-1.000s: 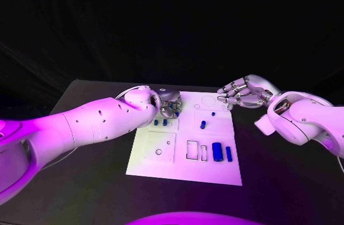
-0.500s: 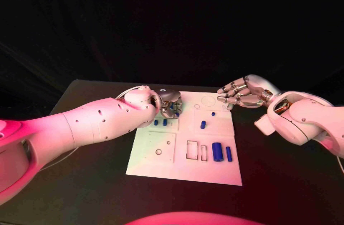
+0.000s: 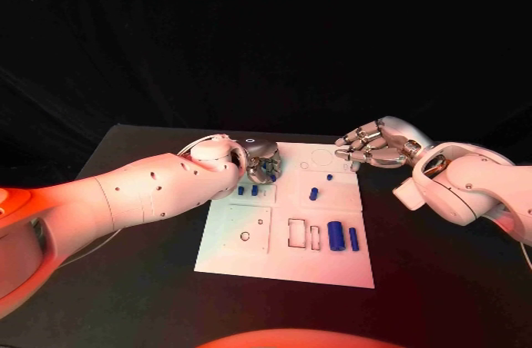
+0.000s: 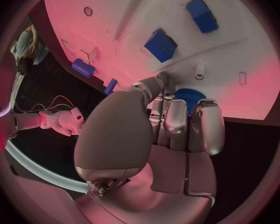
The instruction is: Assemble the parts on the task board
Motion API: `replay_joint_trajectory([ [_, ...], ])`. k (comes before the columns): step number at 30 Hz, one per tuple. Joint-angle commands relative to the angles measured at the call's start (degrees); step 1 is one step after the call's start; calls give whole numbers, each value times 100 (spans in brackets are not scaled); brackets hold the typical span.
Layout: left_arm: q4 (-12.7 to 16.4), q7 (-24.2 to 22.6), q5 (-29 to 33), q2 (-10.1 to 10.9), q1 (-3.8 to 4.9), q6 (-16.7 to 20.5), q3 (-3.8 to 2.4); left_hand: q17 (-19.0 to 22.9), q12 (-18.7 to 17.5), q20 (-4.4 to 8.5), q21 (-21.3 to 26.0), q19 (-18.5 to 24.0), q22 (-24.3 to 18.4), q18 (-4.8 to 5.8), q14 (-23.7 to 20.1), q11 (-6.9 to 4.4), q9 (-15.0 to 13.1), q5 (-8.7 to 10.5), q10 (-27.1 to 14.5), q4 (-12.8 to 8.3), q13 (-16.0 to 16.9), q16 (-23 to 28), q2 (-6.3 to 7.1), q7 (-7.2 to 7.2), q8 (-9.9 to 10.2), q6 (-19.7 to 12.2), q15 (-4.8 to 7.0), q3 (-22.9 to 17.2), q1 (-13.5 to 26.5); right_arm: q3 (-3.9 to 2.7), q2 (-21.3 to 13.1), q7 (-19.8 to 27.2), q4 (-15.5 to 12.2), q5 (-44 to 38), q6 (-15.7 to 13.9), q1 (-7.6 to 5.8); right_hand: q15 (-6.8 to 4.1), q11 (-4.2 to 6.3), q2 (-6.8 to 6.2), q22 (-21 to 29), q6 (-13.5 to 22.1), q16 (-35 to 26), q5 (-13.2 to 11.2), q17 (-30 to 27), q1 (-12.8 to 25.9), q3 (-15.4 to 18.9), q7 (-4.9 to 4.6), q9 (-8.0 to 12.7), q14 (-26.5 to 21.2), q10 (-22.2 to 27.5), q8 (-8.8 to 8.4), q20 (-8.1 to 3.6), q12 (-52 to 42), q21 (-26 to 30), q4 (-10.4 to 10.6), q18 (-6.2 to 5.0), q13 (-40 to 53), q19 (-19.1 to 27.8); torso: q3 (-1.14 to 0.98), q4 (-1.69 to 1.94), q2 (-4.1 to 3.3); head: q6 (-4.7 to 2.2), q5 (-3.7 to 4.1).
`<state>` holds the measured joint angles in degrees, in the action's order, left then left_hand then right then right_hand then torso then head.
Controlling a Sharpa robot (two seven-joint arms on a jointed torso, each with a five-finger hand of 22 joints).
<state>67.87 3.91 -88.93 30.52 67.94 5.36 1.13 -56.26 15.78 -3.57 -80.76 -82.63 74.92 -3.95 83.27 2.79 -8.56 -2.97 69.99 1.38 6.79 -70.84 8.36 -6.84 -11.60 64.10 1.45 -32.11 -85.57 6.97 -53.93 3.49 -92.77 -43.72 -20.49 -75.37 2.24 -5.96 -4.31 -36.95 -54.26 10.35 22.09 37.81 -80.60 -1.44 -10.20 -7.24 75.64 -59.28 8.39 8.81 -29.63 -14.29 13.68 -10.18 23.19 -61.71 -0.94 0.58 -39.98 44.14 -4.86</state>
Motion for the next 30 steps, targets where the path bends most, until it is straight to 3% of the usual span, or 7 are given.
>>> replay_joint_trajectory([
  [1, 67, -121, 97, 48, -1, 175, -16, 0, -48, -12, -24, -38, 414, 92, 26, 4, 4, -21, 69, -68, 13, -25, 10, -20, 45, 67, 13, -14, 20, -2, 5, 45, -2, -27, 36, 2, 1, 18, 24, 7, 6, -34, 19, 5, -15, -37, 1, -1, 36, 29, 38, -9, 3, 24, 6, -29, -7, -34, 2, 4, 2, -14, 2],
  [6, 224, -123, 165, 192, 2, 188, -40, 9, -80, -13, -27, -36, 418, 92, 29, -1, 4, -19, 99, -93, 35, -33, 38, -21, 65, 105, 14, -9, 111, -2, 0, 46, 0, -27, 34, 2, 1, 18, 24, 7, 6, -34, 19, 5, -15, -37, 1, -1, 36, 29, 38, -9, 3, 24, 6, -29, -7, -34, 1, 11, 6, -18, -5],
  [17, 659, 23, 680, 664, 71, 106, -243, 24, -135, -15, -23, -30, 417, 90, 31, -9, 7, -17, 118, -92, 59, -42, 62, -18, 102, 133, 15, 33, 252, -2, -3, 48, 21, -27, 36, 2, 1, 19, 24, 11, 4, -39, 20, 6, -16, -40, 1, -1, 38, 28, 42, -10, 1, 26, 6, -29, -11, -37, 4, 10, 6, -45, -22],
  [26, 908, 162, 951, 1094, 128, -25, -281, 28, -155, -15, -24, -30, 419, 90, 31, -12, 7, -17, 126, -92, 68, -46, 70, -16, 113, 144, 16, 55, 294, -2, -15, 44, 22, -27, 37, 2, 1, 19, 24, 11, 4, -39, 20, 6, -16, -40, 1, -1, 38, 28, 42, -10, 1, 26, 6, -29, -11, -37, 4, 16, 4, -45, -23],
  [30, 862, 183, 994, 1138, 131, -74, -282, 33, -159, -15, -21, -28, 416, 89, 30, -12, 8, -17, 127, -92, 69, -44, 71, -15, 116, 145, 17, 58, 301, -2, -16, 44, 22, -27, 37, 2, 1, 19, 24, 11, 4, -39, 20, 6, -16, -40, 1, -1, 38, 28, 42, -10, 1, 26, 6, -29, -11, -37, 2, 11, 0, -41, -37],
])
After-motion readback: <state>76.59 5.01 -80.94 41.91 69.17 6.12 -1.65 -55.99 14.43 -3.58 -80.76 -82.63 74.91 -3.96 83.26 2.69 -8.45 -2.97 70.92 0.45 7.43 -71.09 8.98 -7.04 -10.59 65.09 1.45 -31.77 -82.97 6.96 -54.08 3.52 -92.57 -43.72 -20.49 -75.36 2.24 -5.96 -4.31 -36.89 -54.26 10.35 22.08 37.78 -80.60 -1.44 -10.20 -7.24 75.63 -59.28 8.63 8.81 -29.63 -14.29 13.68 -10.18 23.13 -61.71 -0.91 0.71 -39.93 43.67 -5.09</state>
